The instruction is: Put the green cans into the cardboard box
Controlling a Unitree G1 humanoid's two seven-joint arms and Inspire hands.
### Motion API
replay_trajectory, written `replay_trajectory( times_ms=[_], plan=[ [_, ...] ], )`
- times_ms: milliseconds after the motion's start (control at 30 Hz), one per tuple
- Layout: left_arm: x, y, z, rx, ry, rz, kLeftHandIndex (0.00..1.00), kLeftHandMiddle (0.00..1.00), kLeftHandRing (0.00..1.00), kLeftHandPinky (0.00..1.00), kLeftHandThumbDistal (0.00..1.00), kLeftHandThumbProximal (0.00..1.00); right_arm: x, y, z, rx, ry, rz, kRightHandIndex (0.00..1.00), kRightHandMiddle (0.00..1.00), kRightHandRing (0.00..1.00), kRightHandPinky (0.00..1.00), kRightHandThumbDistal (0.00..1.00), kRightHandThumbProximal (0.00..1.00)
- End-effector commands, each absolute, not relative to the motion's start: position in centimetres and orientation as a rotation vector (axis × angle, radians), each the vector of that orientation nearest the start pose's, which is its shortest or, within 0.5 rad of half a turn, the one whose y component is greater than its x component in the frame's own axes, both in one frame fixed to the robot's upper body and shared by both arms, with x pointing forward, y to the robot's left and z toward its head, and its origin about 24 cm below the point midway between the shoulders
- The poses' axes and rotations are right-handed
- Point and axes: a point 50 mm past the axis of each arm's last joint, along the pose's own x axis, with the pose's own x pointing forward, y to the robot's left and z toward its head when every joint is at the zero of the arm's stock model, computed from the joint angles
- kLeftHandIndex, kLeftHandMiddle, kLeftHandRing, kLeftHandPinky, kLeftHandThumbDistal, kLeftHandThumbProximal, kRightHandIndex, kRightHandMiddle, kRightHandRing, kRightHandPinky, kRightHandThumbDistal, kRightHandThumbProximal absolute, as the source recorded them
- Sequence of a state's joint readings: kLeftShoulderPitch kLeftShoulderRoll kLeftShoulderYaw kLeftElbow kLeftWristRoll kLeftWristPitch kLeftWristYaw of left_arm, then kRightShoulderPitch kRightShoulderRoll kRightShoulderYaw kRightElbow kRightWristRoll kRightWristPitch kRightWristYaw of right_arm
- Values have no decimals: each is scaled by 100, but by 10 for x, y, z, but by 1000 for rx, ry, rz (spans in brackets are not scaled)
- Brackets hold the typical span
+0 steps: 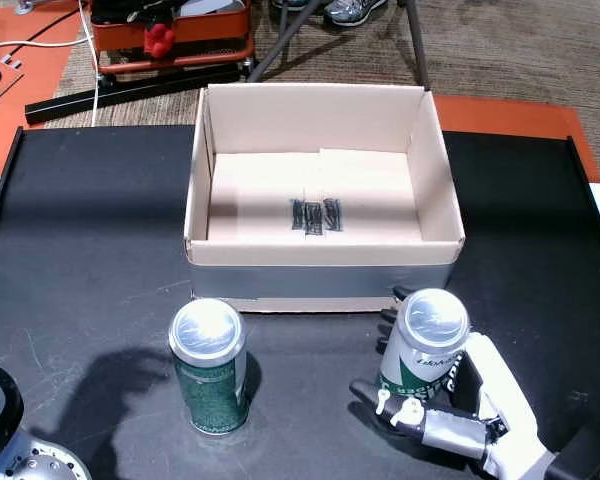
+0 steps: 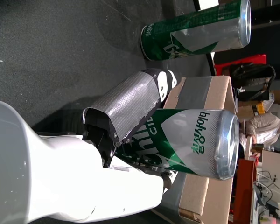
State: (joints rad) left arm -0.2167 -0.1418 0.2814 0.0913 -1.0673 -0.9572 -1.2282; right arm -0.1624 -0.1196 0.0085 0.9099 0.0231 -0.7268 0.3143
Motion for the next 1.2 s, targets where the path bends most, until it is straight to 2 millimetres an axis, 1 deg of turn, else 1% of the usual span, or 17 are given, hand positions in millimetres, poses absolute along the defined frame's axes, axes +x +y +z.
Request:
replay_trajectory(
  times_ms=[0,33,100,167,333,400,500,633,667,767,800,867,967,1000,1167],
  plan=[
    [207,175,101,-416,-1372,-198,66,73,82,84,7,77,240,-162,-46,-92,38,316,69,71,82,88,97,17],
    [207,175,102,-419,-1375,-202,66,73,82,84,8,77,240,-162,-46,-93,36,313,69,70,82,88,96,16],
    [207,175,102,-418,-1376,-212,66,73,82,84,8,78,240,-162,-46,-98,35,305,68,68,79,85,97,16],
    [207,176,101,-410,-1378,-211,66,73,82,84,6,78,241,-162,-45,-94,36,300,67,67,78,82,96,15],
    [207,176,100,-417,-1374,-204,66,72,81,83,10,77,241,-162,-46,-68,45,299,65,65,72,75,96,13],
    [207,175,100,-416,-1373,-198,66,72,82,84,7,78,242,-162,-45,-71,45,301,64,63,69,73,94,12],
    [207,176,100,-416,-1375,-206,66,73,82,84,8,78,242,-162,-45,-75,41,297,64,62,65,68,97,14],
    [206,176,101,-409,-1371,-200,66,72,82,84,9,78,242,-162,-45,-76,38,286,62,59,61,61,97,16],
    [206,176,101,-395,-1372,-190,65,73,82,84,7,79,242,-162,-45,-78,39,283,62,59,61,60,97,17],
    [206,176,100,-391,-1370,-183,66,73,82,84,7,76,242,-162,-45,-83,40,276,61,58,60,59,96,18],
    [206,177,100,-392,-1367,-185,66,73,82,84,8,76,242,-162,-45,-83,39,276,61,58,60,59,95,17],
    [206,177,100,-397,-1376,-187,66,73,82,84,5,75,242,-162,-45,-77,37,277,60,57,59,58,94,15],
    [208,177,100,-413,-1383,-205,66,73,82,84,8,75,242,-162,-45,-72,39,278,57,54,59,57,94,14],
    [208,177,100,-416,-1382,-209,66,73,82,84,9,75,242,-162,-45,-69,41,276,58,54,58,56,95,14],
    [207,176,101,-411,-1379,-200,66,72,81,84,8,76,242,-162,-45,-65,43,269,60,53,55,53,94,14]
  ],
)
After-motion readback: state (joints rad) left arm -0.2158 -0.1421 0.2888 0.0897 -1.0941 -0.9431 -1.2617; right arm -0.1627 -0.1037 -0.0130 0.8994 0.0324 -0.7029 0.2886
